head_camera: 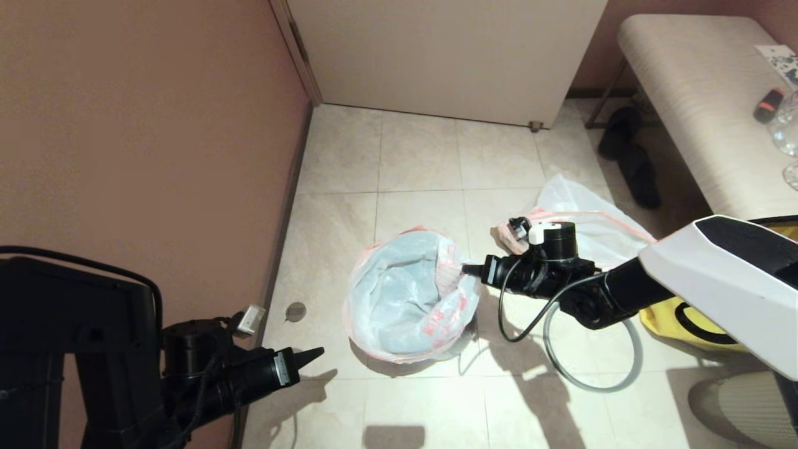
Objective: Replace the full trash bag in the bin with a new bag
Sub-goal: Put the new garbage bag on the trash can
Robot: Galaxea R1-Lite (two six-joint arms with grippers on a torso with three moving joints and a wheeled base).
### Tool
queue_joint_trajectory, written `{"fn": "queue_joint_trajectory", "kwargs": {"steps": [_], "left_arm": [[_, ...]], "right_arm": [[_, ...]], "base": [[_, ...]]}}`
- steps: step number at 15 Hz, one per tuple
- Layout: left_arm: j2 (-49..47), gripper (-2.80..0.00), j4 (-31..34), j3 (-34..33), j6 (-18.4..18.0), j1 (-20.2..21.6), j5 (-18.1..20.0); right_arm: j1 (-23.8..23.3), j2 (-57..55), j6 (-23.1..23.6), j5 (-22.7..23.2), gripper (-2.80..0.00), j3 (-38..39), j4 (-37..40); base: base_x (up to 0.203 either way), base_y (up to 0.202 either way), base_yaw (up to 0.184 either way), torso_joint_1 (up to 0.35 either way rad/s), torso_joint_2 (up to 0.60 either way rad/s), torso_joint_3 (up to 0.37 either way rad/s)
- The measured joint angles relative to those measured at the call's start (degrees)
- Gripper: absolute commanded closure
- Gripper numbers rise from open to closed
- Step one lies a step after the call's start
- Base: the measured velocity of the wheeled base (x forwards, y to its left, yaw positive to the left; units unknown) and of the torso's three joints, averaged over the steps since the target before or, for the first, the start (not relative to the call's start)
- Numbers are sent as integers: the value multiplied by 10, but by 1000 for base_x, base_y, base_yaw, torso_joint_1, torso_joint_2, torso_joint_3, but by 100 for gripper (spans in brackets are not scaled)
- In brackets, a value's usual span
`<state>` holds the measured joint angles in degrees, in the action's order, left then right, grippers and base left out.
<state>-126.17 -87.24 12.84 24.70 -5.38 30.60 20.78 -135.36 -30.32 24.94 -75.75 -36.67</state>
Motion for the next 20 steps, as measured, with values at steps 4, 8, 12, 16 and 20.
{"fn": "queue_joint_trajectory", "kwargs": {"steps": [4, 8, 12, 16, 20], "left_arm": [[-1, 0, 0, 0, 0, -4, 0], [-1, 0, 0, -2, 0, -6, 0], [-1, 0, 0, -2, 0, -6, 0], [-1, 0, 0, -1, 0, -9, 0], [-1, 0, 0, 0, 1, -8, 0]], "right_arm": [[-26, -31, 91, -55, -29, 18, -2], [-25, -45, 123, -95, -280, 24, 1], [-9, -4, 120, -105, -280, 55, 14], [-4, 93, 120, -117, -280, 110, 53], [20, 175, 161, -115, 0, 95, 137]], "base": [[0, 0, 0, 0, 0, 0], [0, 0, 0, 0, 0, 0], [0, 0, 0, 0, 0, 0], [0, 0, 0, 0, 0, 0], [0, 0, 0, 0, 0, 0]]}}
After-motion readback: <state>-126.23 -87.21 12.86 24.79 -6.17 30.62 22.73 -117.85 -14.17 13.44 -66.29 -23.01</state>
